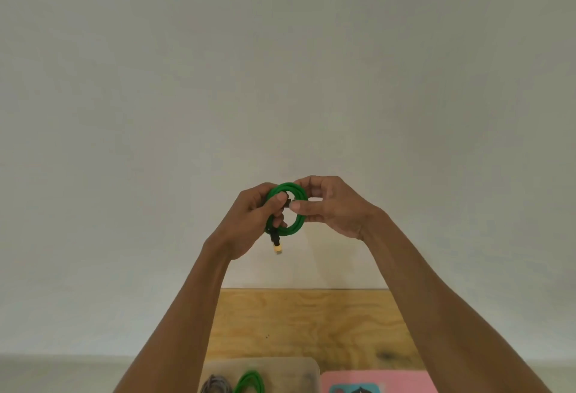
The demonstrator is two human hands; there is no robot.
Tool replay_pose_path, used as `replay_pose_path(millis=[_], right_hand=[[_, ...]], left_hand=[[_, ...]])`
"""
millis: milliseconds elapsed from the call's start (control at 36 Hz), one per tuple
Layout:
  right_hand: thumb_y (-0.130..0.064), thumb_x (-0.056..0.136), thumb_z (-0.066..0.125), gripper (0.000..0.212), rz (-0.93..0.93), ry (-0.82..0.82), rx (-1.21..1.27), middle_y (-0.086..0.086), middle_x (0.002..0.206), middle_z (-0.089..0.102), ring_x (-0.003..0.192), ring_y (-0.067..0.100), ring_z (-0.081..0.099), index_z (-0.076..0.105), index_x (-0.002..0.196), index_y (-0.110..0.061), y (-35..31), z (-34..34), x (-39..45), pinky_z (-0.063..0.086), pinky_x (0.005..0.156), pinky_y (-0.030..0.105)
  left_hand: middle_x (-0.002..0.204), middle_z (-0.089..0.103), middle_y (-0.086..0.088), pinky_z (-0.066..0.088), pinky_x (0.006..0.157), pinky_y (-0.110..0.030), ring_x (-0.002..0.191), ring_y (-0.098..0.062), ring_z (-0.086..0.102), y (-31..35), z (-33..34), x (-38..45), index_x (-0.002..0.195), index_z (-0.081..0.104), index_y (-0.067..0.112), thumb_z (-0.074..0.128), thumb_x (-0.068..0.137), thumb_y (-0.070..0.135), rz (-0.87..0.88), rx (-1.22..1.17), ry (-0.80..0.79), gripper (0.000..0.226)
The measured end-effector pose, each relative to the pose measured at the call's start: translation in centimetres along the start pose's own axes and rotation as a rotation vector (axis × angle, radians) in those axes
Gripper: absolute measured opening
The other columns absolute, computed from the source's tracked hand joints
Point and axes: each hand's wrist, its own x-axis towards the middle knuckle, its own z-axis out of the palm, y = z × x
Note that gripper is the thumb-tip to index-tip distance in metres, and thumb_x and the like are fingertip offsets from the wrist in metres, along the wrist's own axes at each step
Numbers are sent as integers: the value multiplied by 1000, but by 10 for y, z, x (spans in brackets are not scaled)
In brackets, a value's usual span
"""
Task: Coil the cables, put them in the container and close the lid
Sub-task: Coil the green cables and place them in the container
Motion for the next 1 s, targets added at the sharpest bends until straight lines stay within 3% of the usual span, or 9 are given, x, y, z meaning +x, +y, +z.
replay_pose_path(millis=[139,278,389,472,611,667,750,917,1000], right_hand=[[-3,78,80,35,-4,28,-45,19,105,66,91,23,67,67,111,1,4,2,-2,58,82,36],[3,81,75,31,51,-45,51,15,93,65,89,26,64,64,110,7,8,2,-5,55,84,36],[0,84,72,38,80,-155,174,20,101,63,95,33,62,58,118,8,15,3,-5,54,87,40],[-4,84,73,37,67,-120,173,19,98,63,91,33,60,60,117,5,20,5,-5,55,87,42],[-7,81,79,30,-11,158,33,19,98,65,78,27,64,66,106,2,20,15,-3,60,78,43],[-12,78,83,26,-72,343,-144,11,94,69,67,22,68,69,98,-6,19,25,-1,62,72,42],[-25,78,83,21,-141,535,-294,-2,89,71,72,22,71,70,94,-19,20,38,-1,61,71,38],[-23,86,75,24,-238,568,-446,-9,97,69,83,9,66,68,109,-21,19,50,0,55,73,20],[-23,88,72,21,-284,586,-524,-8,100,68,88,6,62,69,108,-20,21,53,2,50,75,14]], left_hand=[[73,51,-7,51,84,-49,64,-19,51,-2,-4,-3,111,61,-6,54,101,12,-59,-69,-98,22],[84,50,-17,54,83,-42,70,-23,52,3,-8,-4,115,63,-6,60,96,17,-82,-79,-187,29],[86,59,-15,54,84,-45,77,-26,57,8,-11,-4,117,65,0,63,96,22,-118,-26,-247,30],[83,65,-10,57,82,-43,81,-25,65,10,-11,-4,115,64,1,59,95,26,-153,9,-258,33],[76,64,-8,58,81,-47,75,-24,65,1,-7,-3,113,65,3,56,99,24,-128,6,-117,27],[73,65,-7,58,82,-51,74,-25,66,-5,-4,-3,112,67,8,57,98,25,-83,12,-24,24],[70,64,-8,60,78,-53,71,-26,67,-9,-1,-1,111,68,12,59,99,25,-9,50,85,20],[61,61,-15,55,54,-38,56,-23,61,-9,8,2,104,67,13,61,99,16,94,135,280,9],[62,59,-17,54,52,-37,54,-25,58,-9,12,3,102,67,12,62,98,14,84,66,300,7]])
